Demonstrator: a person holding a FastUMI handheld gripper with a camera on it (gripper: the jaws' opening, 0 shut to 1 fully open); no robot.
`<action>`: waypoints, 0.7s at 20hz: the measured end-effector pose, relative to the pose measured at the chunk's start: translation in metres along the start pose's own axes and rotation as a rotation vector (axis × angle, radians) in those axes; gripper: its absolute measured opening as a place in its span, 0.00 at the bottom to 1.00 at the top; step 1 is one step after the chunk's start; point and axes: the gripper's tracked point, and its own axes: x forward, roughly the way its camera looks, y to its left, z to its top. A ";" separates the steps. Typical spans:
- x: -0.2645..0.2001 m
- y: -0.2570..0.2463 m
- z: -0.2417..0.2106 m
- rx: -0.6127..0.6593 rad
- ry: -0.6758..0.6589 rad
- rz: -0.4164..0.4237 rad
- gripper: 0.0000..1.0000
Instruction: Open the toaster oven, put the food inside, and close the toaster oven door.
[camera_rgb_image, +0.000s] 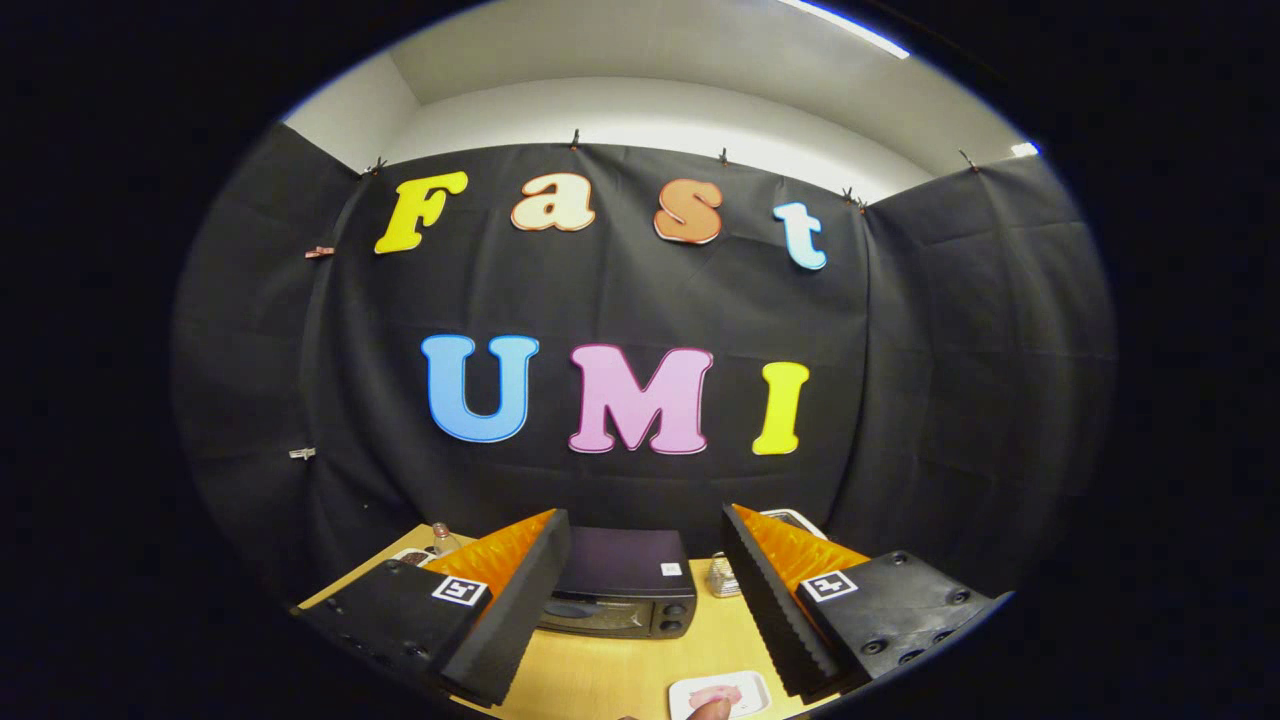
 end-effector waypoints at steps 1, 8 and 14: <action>0.011 0.011 -0.015 0.019 0.018 0.019 0.98; 0.087 0.051 -0.142 0.081 0.183 0.053 0.98; 0.136 0.072 -0.224 0.064 0.290 0.060 0.99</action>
